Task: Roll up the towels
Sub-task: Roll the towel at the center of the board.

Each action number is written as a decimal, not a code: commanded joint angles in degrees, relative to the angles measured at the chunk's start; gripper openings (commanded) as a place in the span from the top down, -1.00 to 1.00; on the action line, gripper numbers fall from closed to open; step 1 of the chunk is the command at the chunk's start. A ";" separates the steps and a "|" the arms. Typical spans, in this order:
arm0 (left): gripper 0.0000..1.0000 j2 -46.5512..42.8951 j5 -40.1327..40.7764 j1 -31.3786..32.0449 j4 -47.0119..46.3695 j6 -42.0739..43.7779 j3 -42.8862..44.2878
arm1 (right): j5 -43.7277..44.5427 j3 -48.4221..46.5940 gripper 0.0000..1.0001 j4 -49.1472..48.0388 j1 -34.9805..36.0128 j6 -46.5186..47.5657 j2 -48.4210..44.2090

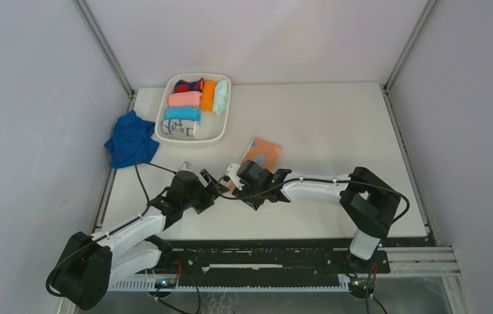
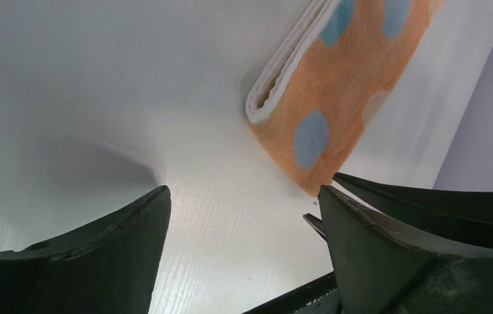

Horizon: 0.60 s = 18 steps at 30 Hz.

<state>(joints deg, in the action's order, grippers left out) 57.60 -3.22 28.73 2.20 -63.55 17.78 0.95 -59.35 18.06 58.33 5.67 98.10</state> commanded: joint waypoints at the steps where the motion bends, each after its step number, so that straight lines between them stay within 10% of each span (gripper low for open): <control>1: -0.75 0.63 -0.55 -0.34 -2.19 -0.63 0.32 | -0.69 -2.69 0.17 1.48 0.81 1.33 1.46; 18: -0.74 3.63 -1.10 -0.35 -3.52 -1.27 0.41 | -0.17 -2.70 0.25 5.62 1.12 -1.86 6.57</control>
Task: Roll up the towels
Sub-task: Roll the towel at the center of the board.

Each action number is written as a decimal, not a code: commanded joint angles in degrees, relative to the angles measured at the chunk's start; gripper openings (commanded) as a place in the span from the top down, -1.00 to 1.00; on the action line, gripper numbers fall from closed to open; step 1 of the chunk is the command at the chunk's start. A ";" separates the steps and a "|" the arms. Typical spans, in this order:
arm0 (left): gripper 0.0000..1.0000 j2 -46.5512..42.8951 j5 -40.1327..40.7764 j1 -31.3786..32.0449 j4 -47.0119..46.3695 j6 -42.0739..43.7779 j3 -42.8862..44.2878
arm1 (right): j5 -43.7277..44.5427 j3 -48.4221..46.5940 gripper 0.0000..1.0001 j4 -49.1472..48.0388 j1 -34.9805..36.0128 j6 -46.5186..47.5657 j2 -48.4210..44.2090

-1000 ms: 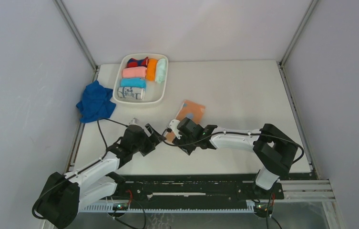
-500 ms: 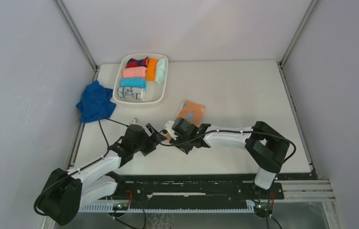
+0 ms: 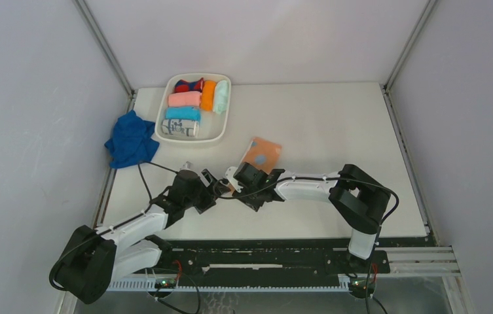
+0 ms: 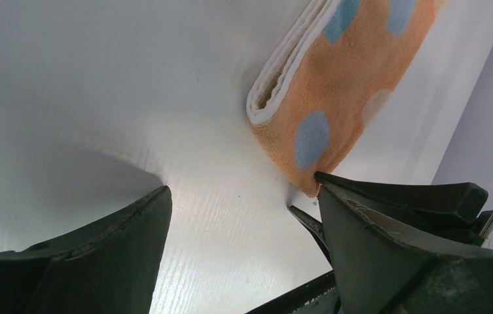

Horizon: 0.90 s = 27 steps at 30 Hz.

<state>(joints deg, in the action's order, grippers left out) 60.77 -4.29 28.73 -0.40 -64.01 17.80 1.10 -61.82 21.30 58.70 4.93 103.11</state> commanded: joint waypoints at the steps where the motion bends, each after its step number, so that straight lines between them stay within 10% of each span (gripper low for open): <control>1: -0.74 0.62 -0.03 -0.35 -0.91 -0.89 0.39 | -0.58 -0.23 0.29 2.28 0.78 -1.16 1.37; 10: -0.73 1.03 -0.76 -0.40 -1.09 -2.12 0.92 | -2.82 -0.24 1.00 -0.90 1.09 -3.06 0.01; 27: -0.53 6.78 -1.25 -0.34 -0.65 -4.34 3.06 | -21.63 7.93 1.00 -16.64 -5.71 -13.63 -5.93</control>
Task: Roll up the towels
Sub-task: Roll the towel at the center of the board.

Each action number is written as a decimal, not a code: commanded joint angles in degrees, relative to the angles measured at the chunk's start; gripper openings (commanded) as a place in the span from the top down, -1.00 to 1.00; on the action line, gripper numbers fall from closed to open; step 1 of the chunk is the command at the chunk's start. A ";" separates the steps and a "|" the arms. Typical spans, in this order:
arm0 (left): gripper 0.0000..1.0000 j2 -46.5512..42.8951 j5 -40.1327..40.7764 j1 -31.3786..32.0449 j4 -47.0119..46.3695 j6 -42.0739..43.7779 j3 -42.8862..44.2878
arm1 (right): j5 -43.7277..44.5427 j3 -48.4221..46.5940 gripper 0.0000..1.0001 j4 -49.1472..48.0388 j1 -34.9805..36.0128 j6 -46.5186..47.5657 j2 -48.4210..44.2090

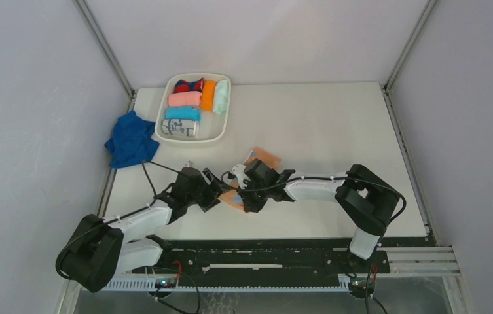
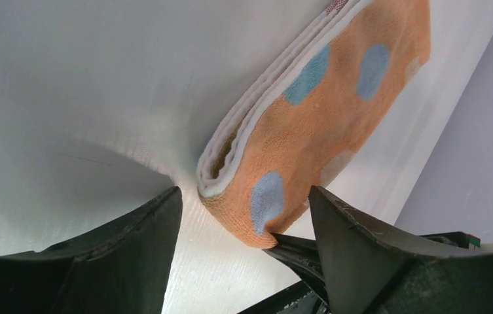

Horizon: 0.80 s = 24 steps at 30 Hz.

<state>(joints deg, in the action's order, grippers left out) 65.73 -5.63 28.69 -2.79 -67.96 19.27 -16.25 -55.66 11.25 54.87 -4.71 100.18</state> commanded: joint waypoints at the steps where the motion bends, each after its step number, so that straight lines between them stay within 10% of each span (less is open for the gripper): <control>1: -0.49 2.14 0.18 -0.30 1.80 -0.53 1.64 | -4.62 2.35 1.00 -7.40 -2.20 -4.58 -3.17; 15: 0.06 6.07 2.61 0.23 2.39 -1.05 3.39 | -7.25 5.71 1.00 -13.16 -3.98 -7.95 -3.70; 24: 0.82 5.24 5.67 0.23 7.40 0.06 5.78 | -3.25 6.35 0.93 -13.33 -2.10 -4.83 -6.82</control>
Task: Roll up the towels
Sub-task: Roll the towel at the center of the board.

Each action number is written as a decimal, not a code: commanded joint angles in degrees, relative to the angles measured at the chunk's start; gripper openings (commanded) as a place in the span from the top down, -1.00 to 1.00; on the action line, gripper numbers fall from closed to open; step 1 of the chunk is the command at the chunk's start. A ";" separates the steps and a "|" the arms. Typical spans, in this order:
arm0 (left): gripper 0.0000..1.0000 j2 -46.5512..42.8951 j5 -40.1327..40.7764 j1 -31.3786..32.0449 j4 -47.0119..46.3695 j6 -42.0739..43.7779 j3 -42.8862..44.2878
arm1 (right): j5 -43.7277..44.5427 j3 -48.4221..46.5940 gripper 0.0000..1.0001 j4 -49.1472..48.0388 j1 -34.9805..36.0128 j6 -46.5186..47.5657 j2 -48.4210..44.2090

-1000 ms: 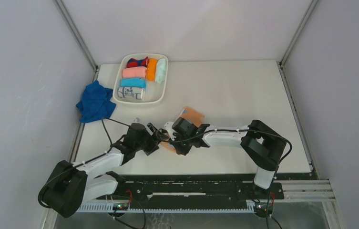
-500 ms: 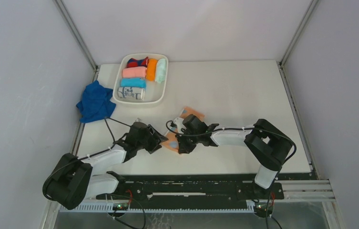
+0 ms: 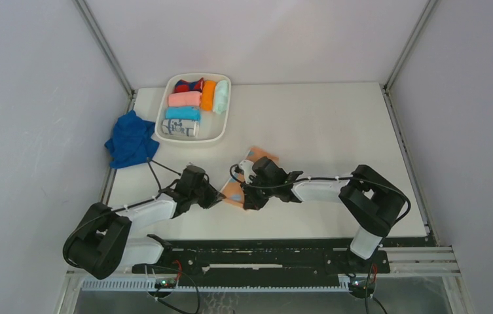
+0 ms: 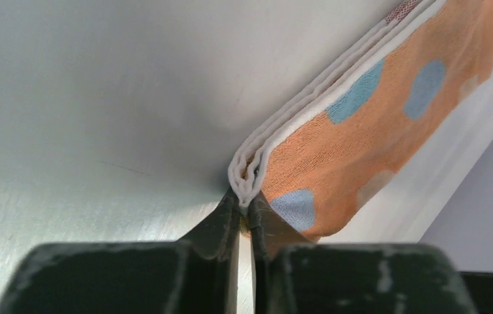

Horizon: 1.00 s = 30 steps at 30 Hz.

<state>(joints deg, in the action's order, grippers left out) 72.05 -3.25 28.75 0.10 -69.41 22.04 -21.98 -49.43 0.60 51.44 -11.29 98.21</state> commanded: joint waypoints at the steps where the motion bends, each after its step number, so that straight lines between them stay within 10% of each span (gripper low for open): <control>1: 0.92 -1.26 3.53 0.16 5.47 1.79 3.43 | 3.72 0.12 0.87 -2.77 1.95 2.33 -5.59; 11: 1.00 -0.70 4.80 0.23 14.08 4.55 8.62 | 15.64 -0.20 0.12 -6.39 9.01 8.10 -6.72; 30: 1.00 2.03 -0.85 -0.63 16.65 1.98 12.63 | 23.68 -5.83 0.09 -3.38 14.85 10.77 3.82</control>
<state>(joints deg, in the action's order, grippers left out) 74.24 -2.13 28.58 16.05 -66.92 31.48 -1.23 -52.49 -3.14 65.34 -2.02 101.16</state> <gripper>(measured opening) 0.018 0.458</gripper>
